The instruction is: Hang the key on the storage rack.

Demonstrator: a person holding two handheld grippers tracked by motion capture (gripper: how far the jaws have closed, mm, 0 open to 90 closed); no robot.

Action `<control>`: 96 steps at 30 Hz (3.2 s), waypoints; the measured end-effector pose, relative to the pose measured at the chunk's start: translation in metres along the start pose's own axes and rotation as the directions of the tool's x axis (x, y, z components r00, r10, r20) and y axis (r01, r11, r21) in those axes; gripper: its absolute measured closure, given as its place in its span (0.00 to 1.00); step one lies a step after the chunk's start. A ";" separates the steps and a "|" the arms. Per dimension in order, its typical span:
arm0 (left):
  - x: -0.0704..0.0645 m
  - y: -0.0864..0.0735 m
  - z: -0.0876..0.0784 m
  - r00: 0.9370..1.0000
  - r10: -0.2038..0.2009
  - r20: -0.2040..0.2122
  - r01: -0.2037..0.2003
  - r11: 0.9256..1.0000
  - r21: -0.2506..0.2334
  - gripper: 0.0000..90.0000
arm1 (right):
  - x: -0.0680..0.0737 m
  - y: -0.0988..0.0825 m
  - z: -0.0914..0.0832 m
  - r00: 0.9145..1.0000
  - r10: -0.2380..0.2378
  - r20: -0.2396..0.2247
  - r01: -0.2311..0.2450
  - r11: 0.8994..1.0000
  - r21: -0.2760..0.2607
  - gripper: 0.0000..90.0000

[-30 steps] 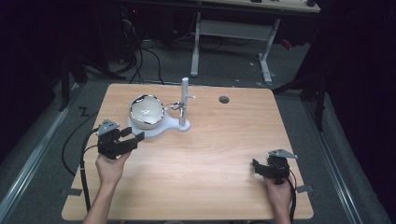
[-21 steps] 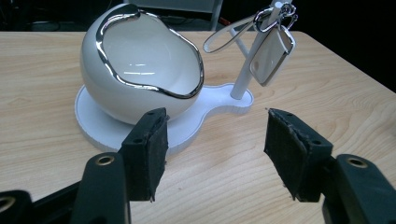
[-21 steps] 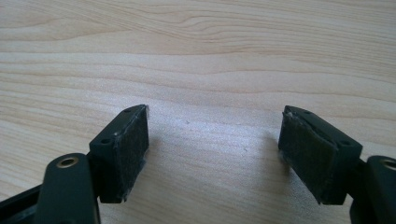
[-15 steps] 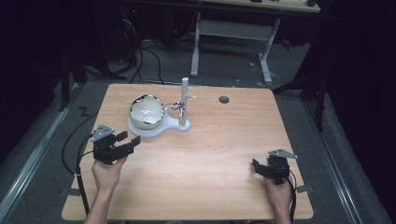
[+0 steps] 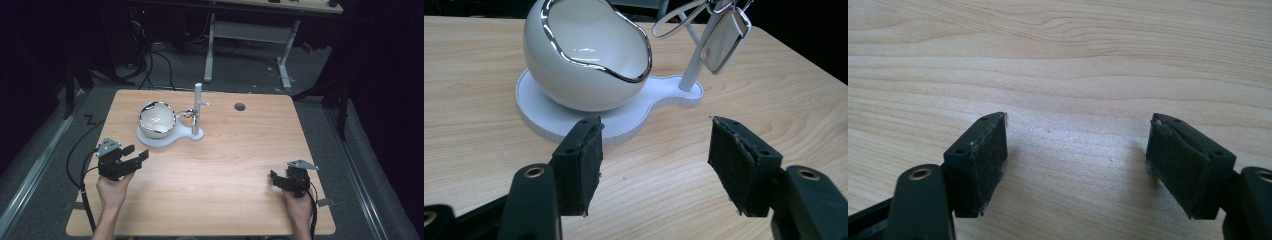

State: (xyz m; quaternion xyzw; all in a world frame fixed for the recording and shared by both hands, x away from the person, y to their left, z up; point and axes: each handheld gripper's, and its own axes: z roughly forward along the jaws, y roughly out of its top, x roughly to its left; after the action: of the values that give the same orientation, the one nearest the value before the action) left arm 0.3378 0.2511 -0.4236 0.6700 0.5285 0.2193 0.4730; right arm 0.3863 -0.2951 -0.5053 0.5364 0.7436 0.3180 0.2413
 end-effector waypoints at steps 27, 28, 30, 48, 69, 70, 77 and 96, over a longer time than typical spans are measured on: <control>0.004 -0.025 -0.002 1.000 -0.026 -0.018 0.027 0.999 0.041 0.43 | 0.000 0.000 0.000 1.000 0.000 0.000 0.000 1.000 0.000 0.27; 0.004 -0.025 -0.002 0.999 -0.024 -0.021 0.025 0.999 0.044 0.43 | 0.000 0.000 0.000 1.000 0.000 0.000 0.000 1.000 0.000 0.27; 0.005 -0.027 -0.001 0.999 -0.025 -0.027 0.026 0.999 0.047 0.43 | 0.000 0.000 0.000 1.000 0.001 0.000 -0.001 1.000 0.000 0.27; 0.012 -0.046 0.008 0.996 -0.026 -0.080 0.034 0.995 0.097 0.43 | 0.000 0.000 0.000 1.000 0.001 0.000 -0.001 1.000 0.000 0.27; 0.013 -0.063 0.021 0.990 0.016 -0.137 0.000 0.993 0.120 0.44 | 0.000 0.000 0.000 1.000 0.004 0.001 -0.004 1.000 0.001 0.27; 0.013 -0.064 0.022 0.990 0.017 -0.137 0.000 0.993 0.122 0.44 | 0.000 0.000 0.000 1.000 0.004 0.001 -0.004 1.000 0.001 0.27; 0.013 -0.068 0.027 0.989 0.028 -0.148 -0.007 0.990 0.139 0.44 | 0.000 0.000 0.000 1.000 0.004 0.001 -0.004 1.000 0.000 0.27; 0.012 -0.076 0.037 0.981 0.067 -0.182 -0.031 0.981 0.192 0.44 | 0.000 0.000 0.000 1.000 0.004 0.001 -0.004 1.000 0.001 0.27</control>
State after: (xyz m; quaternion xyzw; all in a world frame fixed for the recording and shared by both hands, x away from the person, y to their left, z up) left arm 0.3333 0.2465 -0.5086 0.7011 0.5723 0.2420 0.3498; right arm 0.3862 -0.2947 -0.5052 0.5382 0.7425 0.3180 0.2408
